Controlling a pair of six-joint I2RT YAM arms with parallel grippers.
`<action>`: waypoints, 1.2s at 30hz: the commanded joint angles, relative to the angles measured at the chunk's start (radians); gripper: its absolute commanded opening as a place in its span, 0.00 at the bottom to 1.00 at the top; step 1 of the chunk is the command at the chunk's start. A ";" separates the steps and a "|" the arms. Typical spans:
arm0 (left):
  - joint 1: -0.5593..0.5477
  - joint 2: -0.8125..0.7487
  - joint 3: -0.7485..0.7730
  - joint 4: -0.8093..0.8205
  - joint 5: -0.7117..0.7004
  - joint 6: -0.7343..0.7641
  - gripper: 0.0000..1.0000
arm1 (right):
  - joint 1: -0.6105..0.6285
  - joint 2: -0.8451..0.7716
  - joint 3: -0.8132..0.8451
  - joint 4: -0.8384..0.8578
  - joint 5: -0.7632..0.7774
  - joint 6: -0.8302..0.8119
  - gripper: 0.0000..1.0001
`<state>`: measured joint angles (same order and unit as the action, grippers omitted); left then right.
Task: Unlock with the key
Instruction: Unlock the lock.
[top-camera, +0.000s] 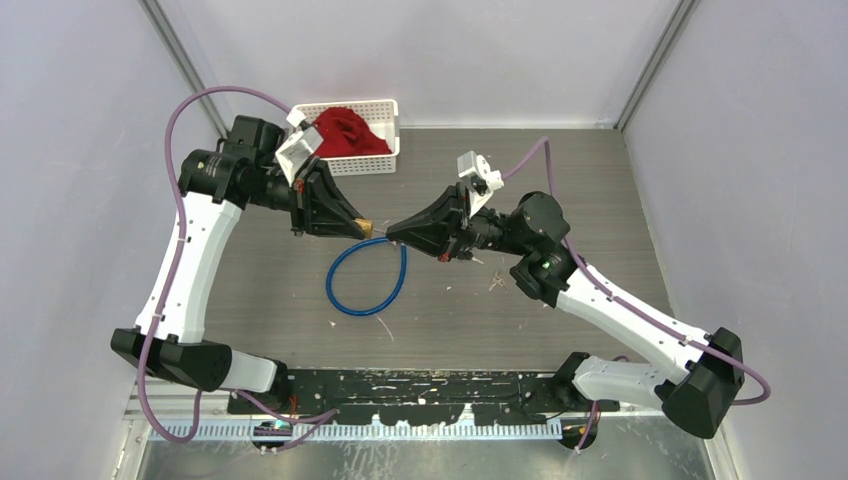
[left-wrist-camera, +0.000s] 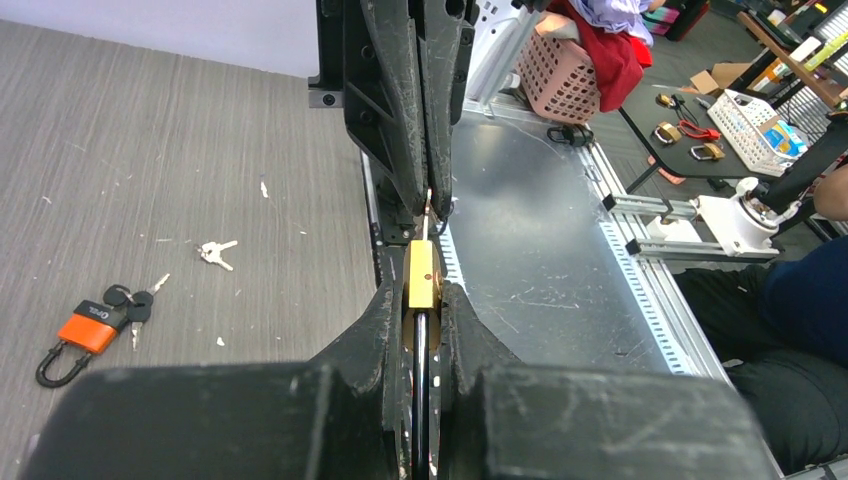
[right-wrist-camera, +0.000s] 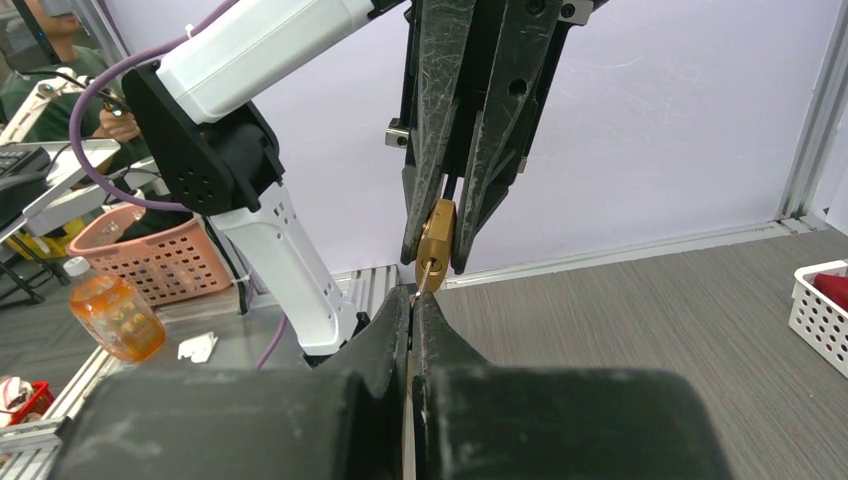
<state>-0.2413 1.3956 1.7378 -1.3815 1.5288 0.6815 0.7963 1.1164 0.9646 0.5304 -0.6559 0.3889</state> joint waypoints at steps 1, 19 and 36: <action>-0.003 -0.031 0.008 -0.010 0.179 0.009 0.00 | -0.003 0.004 0.005 0.053 -0.016 0.003 0.01; -0.011 -0.033 0.008 -0.014 0.177 0.004 0.00 | -0.002 0.037 0.008 0.123 -0.011 0.043 0.01; -0.018 -0.030 0.022 -0.015 0.178 0.001 0.00 | -0.003 0.092 -0.035 0.292 -0.019 0.142 0.01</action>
<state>-0.2501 1.3918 1.7370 -1.3846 1.5249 0.6846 0.7956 1.2015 0.9474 0.7040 -0.6899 0.4995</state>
